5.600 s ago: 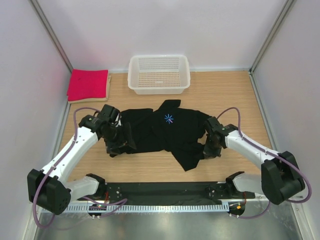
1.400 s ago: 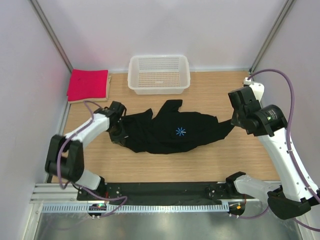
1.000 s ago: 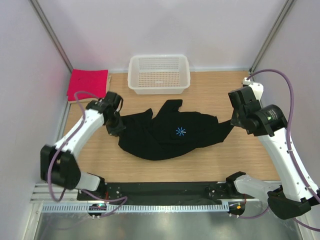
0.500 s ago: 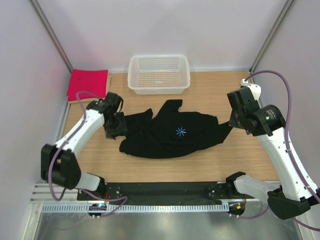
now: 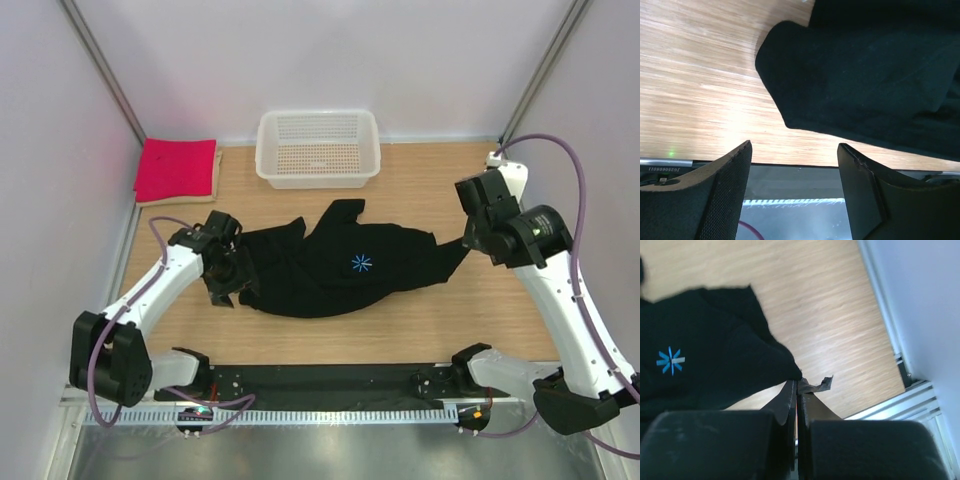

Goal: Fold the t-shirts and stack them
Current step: Flatten the tshirt out

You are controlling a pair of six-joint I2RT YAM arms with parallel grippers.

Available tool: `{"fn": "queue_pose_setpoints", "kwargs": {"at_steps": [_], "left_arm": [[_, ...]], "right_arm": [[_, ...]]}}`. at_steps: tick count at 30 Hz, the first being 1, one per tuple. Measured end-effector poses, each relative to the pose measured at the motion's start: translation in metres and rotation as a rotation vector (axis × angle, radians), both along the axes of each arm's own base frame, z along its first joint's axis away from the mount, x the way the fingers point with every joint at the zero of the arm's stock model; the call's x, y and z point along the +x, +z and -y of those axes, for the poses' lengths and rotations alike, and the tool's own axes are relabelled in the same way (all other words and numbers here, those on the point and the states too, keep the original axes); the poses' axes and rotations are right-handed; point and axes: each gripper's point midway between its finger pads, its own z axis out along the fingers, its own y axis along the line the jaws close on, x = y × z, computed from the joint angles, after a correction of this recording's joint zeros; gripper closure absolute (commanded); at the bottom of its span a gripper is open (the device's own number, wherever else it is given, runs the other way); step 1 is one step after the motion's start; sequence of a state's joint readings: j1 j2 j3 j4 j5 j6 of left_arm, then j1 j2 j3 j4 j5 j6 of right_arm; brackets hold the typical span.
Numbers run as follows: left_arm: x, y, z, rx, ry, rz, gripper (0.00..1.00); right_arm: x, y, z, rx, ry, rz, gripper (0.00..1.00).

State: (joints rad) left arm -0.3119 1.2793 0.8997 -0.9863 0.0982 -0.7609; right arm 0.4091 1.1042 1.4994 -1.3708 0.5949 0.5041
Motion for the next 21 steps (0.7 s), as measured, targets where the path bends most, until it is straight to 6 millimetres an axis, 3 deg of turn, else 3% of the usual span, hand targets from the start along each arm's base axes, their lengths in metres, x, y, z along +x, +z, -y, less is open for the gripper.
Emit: {"fn": "queue_pose_setpoints", "kwargs": {"at_steps": [2, 8, 11, 16, 21], "left_arm": [[0.001, 0.005, 0.001, -0.009, 0.002, 0.024, 0.29], [0.012, 0.039, 0.004, -0.047, -0.007, 0.154, 0.27], [0.016, 0.046, 0.007, -0.065, -0.034, 0.178, 0.29], [0.004, 0.023, 0.023, -0.093, -0.114, 0.079, 0.35], [-0.021, -0.003, 0.065, -0.119, -0.3, -0.027, 0.38]], "right_arm": [[0.003, 0.016, 0.009, -0.025, -0.036, 0.055, 0.99], [0.002, 0.106, 0.048, -0.088, -0.208, 0.341, 0.99], [0.0, 0.126, 0.06, -0.139, -0.251, 0.394, 0.99], [0.006, 0.12, 0.059, -0.177, -0.246, 0.354, 0.99], [0.019, 0.093, 0.049, -0.192, -0.205, 0.257, 0.99]]}}
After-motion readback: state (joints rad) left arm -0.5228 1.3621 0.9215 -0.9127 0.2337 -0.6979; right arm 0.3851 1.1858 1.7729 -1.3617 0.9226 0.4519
